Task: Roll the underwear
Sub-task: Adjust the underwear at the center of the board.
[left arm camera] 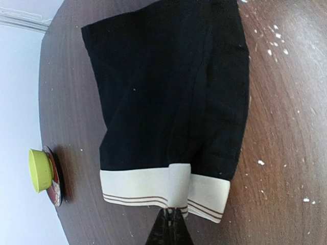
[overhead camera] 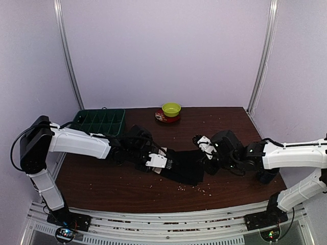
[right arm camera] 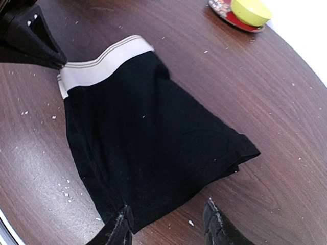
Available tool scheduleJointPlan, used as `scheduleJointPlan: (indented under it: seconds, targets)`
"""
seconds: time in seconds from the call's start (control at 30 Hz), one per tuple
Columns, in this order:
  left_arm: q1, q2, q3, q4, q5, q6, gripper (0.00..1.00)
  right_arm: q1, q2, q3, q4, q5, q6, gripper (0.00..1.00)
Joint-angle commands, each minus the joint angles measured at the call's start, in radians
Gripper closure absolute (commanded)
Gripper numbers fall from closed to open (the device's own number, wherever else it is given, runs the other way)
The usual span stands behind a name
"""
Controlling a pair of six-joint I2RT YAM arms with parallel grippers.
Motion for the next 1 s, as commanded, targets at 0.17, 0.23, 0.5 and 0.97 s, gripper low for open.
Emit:
scheduleJointPlan:
  seconds: [0.17, 0.23, 0.5, 0.97]
  targets:
    - [0.042, -0.018, -0.025, -0.021, -0.004, 0.040, 1.00, -0.004, 0.067, 0.020, -0.014, -0.085, -0.032, 0.52]
    - [0.051, -0.030, -0.032, -0.015, 0.003, 0.037, 1.00, -0.001, 0.082, 0.024, -0.019, -0.103, -0.039, 0.51]
    - [0.065, -0.002, -0.034, -0.035, 0.012, 0.039, 1.00, 0.078, 0.183, 0.051, -0.050, -0.053, -0.048, 0.36]
    - [0.071, -0.020, 0.005, -0.032, 0.040, -0.016, 1.00, 0.155, 0.430, 0.129, 0.037, 0.101, 0.002, 0.41]
